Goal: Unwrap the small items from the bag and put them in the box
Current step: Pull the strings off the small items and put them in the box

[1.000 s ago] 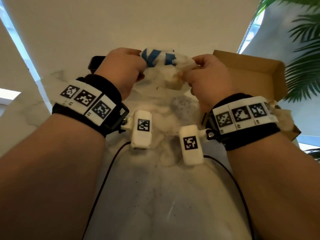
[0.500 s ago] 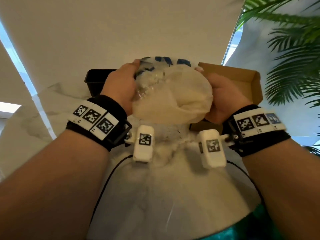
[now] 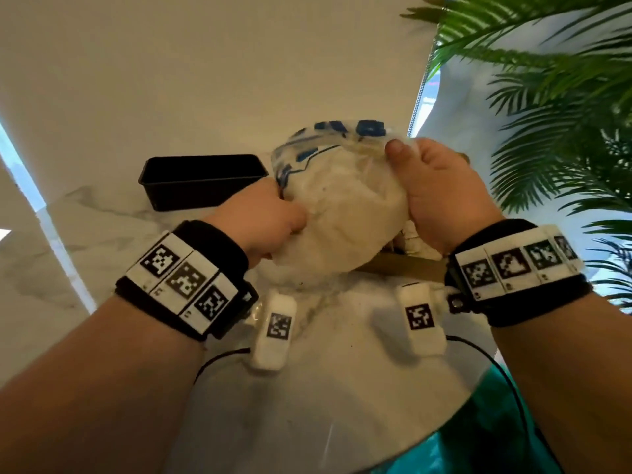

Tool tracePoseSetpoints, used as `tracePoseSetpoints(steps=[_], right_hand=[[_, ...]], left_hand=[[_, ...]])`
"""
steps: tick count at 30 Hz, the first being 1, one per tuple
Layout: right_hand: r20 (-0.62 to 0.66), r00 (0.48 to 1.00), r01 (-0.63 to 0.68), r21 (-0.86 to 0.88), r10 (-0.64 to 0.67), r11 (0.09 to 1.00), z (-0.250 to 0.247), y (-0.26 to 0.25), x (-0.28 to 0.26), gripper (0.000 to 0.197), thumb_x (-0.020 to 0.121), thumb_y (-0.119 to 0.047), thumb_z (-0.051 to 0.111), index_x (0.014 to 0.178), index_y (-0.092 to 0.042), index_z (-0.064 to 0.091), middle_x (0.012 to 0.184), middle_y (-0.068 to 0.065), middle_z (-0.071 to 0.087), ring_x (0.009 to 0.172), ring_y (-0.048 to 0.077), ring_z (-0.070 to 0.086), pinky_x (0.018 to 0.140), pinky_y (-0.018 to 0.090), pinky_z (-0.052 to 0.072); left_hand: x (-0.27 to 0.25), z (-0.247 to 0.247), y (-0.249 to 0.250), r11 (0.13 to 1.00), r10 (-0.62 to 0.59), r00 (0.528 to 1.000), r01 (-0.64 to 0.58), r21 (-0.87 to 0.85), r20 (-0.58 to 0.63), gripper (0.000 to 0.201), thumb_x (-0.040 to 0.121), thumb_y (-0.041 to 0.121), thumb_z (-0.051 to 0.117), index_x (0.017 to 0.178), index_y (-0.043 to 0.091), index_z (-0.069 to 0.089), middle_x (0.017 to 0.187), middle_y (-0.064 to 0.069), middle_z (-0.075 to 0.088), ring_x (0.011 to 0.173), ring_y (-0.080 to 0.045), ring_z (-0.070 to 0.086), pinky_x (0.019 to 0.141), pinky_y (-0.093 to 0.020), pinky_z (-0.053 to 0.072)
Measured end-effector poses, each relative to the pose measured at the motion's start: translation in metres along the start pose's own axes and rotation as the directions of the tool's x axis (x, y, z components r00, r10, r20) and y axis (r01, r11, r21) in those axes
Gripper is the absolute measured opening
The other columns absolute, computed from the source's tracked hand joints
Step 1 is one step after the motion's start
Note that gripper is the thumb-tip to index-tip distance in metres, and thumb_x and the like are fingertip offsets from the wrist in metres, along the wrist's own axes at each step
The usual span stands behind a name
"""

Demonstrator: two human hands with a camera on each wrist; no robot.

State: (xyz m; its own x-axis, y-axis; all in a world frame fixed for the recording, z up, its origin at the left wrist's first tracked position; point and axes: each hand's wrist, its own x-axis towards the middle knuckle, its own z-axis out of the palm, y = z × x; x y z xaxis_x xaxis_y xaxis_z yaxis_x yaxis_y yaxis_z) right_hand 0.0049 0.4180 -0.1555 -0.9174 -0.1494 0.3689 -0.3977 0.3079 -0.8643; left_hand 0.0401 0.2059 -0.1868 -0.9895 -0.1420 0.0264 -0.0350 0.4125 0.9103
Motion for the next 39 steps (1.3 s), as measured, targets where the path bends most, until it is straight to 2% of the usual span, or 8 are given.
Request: tracePoseSetpoints(steps=[10,14,17,20,23,26,32,39], right_hand=[[-0.065,0.897,0.257,-0.726,-0.436,0.638,-0.067,0.007,0.006,0.025,0.098,-0.034,0.058,0.095,-0.017,0.075,0.087,0.001,0.059,0.086,0.006,0.044,0.069,0.017,0.03],[-0.167,0.986,0.011,-0.031,-0.016,0.999,-0.079,0.007,0.005,0.023,0.098,-0.026,0.057,0.108,-0.018,0.076,0.087,0.001,0.072,0.072,0.011,0.067,0.068,0.029,0.052],[0.205,0.962,-0.274,0.681,0.182,0.679,-0.091,0.008,-0.001,0.039,0.105,-0.022,0.043,0.14,-0.01,0.056,0.132,0.015,0.065,0.117,0.025,0.066,0.096,0.043,0.056],[0.407,0.901,-0.421,0.741,0.15,0.523,-0.106,0.015,-0.014,0.043,0.1,-0.023,0.042,0.137,-0.009,0.059,0.136,0.017,0.062,0.119,0.03,0.065,0.092,0.046,0.057],[0.454,0.841,-0.527,0.566,0.294,0.635,-0.111,0.031,-0.017,0.045,0.088,-0.028,0.05,0.12,-0.006,0.072,0.118,0.014,0.072,0.098,0.029,0.072,0.085,0.044,0.06],[0.0,0.904,-0.423,0.156,0.428,0.893,-0.117,0.041,-0.001,0.028,0.093,-0.029,0.057,0.111,-0.014,0.074,0.111,0.012,0.074,0.096,0.03,0.071,0.09,0.047,0.058],[-0.209,0.976,0.006,-0.29,-0.069,0.957,-0.114,-0.002,0.0,0.036,0.092,-0.04,0.06,0.127,-0.033,0.062,0.114,-0.013,0.062,0.092,0.004,0.061,0.074,0.024,0.045],[0.178,0.947,0.303,-0.767,-0.266,0.566,-0.074,-0.038,0.011,0.029,0.096,-0.034,0.06,0.124,-0.025,0.064,0.098,-0.005,0.065,0.089,0.014,0.059,0.073,0.026,0.043]], left_hand=[[0.0,0.022,0.029,0.974,0.227,0.966,-0.223,0.05,-0.121,0.036,0.096,0.005,0.042,0.12,0.016,0.065,0.101,-0.002,0.066,0.076,-0.013,0.056,0.064,-0.025,0.043],[-0.006,0.034,0.046,0.96,0.231,0.966,-0.245,-0.136,-0.111,0.034,0.085,0.04,0.07,0.097,0.008,0.071,0.097,-0.013,0.07,0.085,-0.026,0.066,0.076,-0.034,0.049],[-0.005,0.039,0.053,0.964,0.238,0.964,-0.249,-0.089,-0.121,0.044,0.073,0.043,0.076,0.091,0.004,0.068,0.086,-0.013,0.069,0.078,-0.028,0.068,0.067,-0.041,0.054],[0.004,0.042,0.056,0.968,0.164,0.975,-0.188,-0.168,-0.147,0.016,0.079,0.027,0.059,0.087,0.014,0.064,0.089,-0.011,0.064,0.081,-0.029,0.062,0.071,-0.046,0.054],[0.011,0.047,0.061,0.945,0.132,0.984,-0.161,-0.284,-0.119,0.014,0.079,0.02,0.054,0.092,0.018,0.057,0.085,-0.005,0.061,0.079,-0.024,0.058,0.074,-0.045,0.054],[0.014,0.056,0.06,0.873,0.107,0.991,-0.133,-0.47,-0.083,0.019,0.086,0.008,0.051,0.101,0.009,0.062,0.098,-0.011,0.069,0.087,-0.029,0.068,0.078,-0.042,0.056],[0.011,0.069,0.059,0.883,0.467,0.871,-0.453,0.12,-0.149,0.009,0.086,0.003,0.051,0.082,0.011,0.054,0.082,-0.019,0.058,0.067,-0.016,0.055,0.06,-0.029,0.044],[0.001,0.088,0.066,0.683,0.703,0.709,-0.657,0.319,-0.047,0.02,0.083,0.0,0.053,0.08,0.02,0.051,0.073,-0.001,0.05,0.067,-0.009,0.047,0.055,-0.02,0.032]])
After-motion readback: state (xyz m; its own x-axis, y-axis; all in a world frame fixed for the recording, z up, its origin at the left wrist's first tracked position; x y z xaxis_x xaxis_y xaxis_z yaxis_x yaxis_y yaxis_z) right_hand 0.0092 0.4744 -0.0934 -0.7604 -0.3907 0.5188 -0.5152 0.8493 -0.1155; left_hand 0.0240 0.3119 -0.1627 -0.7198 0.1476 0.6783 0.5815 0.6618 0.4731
